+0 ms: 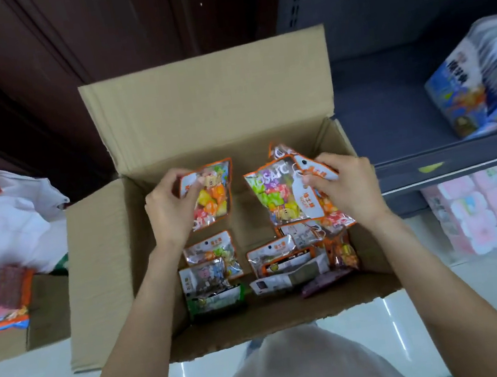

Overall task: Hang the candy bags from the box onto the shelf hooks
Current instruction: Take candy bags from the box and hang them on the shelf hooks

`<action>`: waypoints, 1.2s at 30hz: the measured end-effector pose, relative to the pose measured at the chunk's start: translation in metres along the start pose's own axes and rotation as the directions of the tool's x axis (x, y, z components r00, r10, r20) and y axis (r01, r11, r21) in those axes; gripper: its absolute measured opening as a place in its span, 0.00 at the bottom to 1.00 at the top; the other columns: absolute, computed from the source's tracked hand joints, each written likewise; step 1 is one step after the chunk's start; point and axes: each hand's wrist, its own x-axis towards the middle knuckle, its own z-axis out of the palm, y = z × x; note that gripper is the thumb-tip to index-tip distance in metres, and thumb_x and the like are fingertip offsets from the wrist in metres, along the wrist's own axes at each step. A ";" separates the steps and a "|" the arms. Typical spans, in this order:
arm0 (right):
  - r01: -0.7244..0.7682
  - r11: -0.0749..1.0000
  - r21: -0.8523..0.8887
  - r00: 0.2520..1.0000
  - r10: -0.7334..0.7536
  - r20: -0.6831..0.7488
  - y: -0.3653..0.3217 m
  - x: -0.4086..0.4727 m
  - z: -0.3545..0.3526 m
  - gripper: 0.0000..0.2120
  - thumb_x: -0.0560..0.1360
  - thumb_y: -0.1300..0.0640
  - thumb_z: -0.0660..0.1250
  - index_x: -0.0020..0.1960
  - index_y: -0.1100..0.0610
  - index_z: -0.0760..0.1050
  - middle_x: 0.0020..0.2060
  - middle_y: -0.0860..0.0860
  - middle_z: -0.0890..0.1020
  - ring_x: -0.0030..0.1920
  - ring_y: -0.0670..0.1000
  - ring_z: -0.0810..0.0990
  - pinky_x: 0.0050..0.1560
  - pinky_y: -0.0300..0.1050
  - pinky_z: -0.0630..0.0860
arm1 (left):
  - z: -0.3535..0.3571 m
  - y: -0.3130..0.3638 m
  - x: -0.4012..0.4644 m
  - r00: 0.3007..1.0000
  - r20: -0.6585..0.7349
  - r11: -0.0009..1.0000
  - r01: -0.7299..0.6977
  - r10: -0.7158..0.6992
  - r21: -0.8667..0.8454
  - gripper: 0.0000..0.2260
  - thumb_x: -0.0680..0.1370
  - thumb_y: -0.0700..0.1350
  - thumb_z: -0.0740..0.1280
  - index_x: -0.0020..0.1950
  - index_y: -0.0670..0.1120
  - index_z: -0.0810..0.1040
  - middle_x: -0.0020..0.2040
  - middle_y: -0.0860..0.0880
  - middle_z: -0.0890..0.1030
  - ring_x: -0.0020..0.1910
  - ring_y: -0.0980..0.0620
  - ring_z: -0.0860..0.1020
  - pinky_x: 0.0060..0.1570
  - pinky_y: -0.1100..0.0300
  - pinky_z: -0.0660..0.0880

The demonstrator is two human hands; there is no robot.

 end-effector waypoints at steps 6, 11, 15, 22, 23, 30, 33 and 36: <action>-0.076 0.985 0.156 0.996 0.084 -0.044 -0.005 -0.008 -0.014 0.05 0.74 0.54 0.72 0.41 0.54 0.78 0.29 0.42 0.77 0.33 0.49 0.76 0.37 0.44 0.68 | 0.000 0.024 -0.007 0.996 0.020 0.978 0.088 -0.085 -0.190 0.04 0.75 0.48 0.72 0.43 0.51 0.78 0.35 0.57 0.80 0.35 0.57 0.76 0.39 0.58 0.72; -0.245 0.627 0.739 0.967 0.209 0.144 -0.020 -0.012 -0.041 0.03 0.76 0.61 0.69 0.46 0.54 0.80 0.37 0.45 0.85 0.38 0.45 0.83 0.36 0.39 0.78 | 0.003 0.038 -0.013 0.987 0.103 0.918 0.154 -0.125 -0.366 0.07 0.77 0.46 0.69 0.42 0.57 0.77 0.35 0.62 0.80 0.37 0.60 0.76 0.45 0.54 0.74; -0.220 0.676 0.703 0.974 0.193 0.119 -0.027 -0.007 -0.040 0.05 0.76 0.61 0.68 0.44 0.53 0.80 0.36 0.45 0.85 0.38 0.44 0.83 0.38 0.39 0.79 | 0.000 0.065 -0.015 0.994 0.081 0.885 0.101 -0.071 -0.454 0.07 0.77 0.45 0.70 0.39 0.50 0.79 0.32 0.57 0.79 0.34 0.61 0.73 0.38 0.59 0.71; 0.082 0.966 0.244 0.983 -0.038 -0.179 -0.028 -0.008 -0.047 0.06 0.76 0.56 0.69 0.43 0.58 0.78 0.31 0.45 0.79 0.33 0.48 0.78 0.35 0.46 0.73 | -0.007 0.092 -0.022 0.987 0.134 0.899 -0.022 0.089 -0.437 0.07 0.68 0.54 0.73 0.42 0.55 0.81 0.37 0.61 0.83 0.39 0.63 0.80 0.44 0.66 0.76; 0.124 0.976 0.180 0.973 -0.084 -0.213 -0.030 -0.009 -0.048 0.07 0.77 0.55 0.68 0.43 0.59 0.78 0.32 0.46 0.79 0.33 0.48 0.78 0.35 0.43 0.72 | -0.008 0.095 -0.023 0.985 0.144 0.897 -0.021 0.094 -0.442 0.08 0.67 0.55 0.73 0.43 0.54 0.81 0.38 0.60 0.83 0.39 0.62 0.81 0.44 0.67 0.76; 0.172 0.985 0.017 0.936 -0.158 -0.314 -0.036 -0.012 -0.057 0.07 0.75 0.53 0.66 0.44 0.55 0.80 0.35 0.50 0.83 0.35 0.53 0.81 0.34 0.47 0.75 | -0.019 0.122 -0.027 0.944 0.242 0.828 -0.053 0.224 -0.558 0.11 0.67 0.48 0.74 0.49 0.55 0.81 0.42 0.60 0.84 0.44 0.60 0.82 0.48 0.66 0.76; 0.151 0.988 0.043 0.941 -0.131 -0.311 -0.037 -0.011 -0.059 0.06 0.74 0.55 0.69 0.44 0.57 0.81 0.34 0.50 0.83 0.34 0.51 0.81 0.35 0.47 0.75 | -0.021 0.133 -0.022 0.922 0.249 0.841 -0.129 0.296 -0.525 0.09 0.69 0.48 0.74 0.48 0.58 0.82 0.42 0.59 0.84 0.42 0.59 0.80 0.46 0.62 0.76; 0.018 0.966 0.258 0.971 0.045 -0.236 -0.033 -0.010 -0.072 0.05 0.74 0.56 0.72 0.42 0.57 0.81 0.30 0.43 0.80 0.32 0.43 0.78 0.34 0.36 0.72 | -0.023 0.124 -0.010 0.932 0.229 0.869 -0.146 0.282 -0.474 0.08 0.73 0.44 0.73 0.46 0.58 0.82 0.42 0.60 0.84 0.42 0.59 0.80 0.45 0.58 0.77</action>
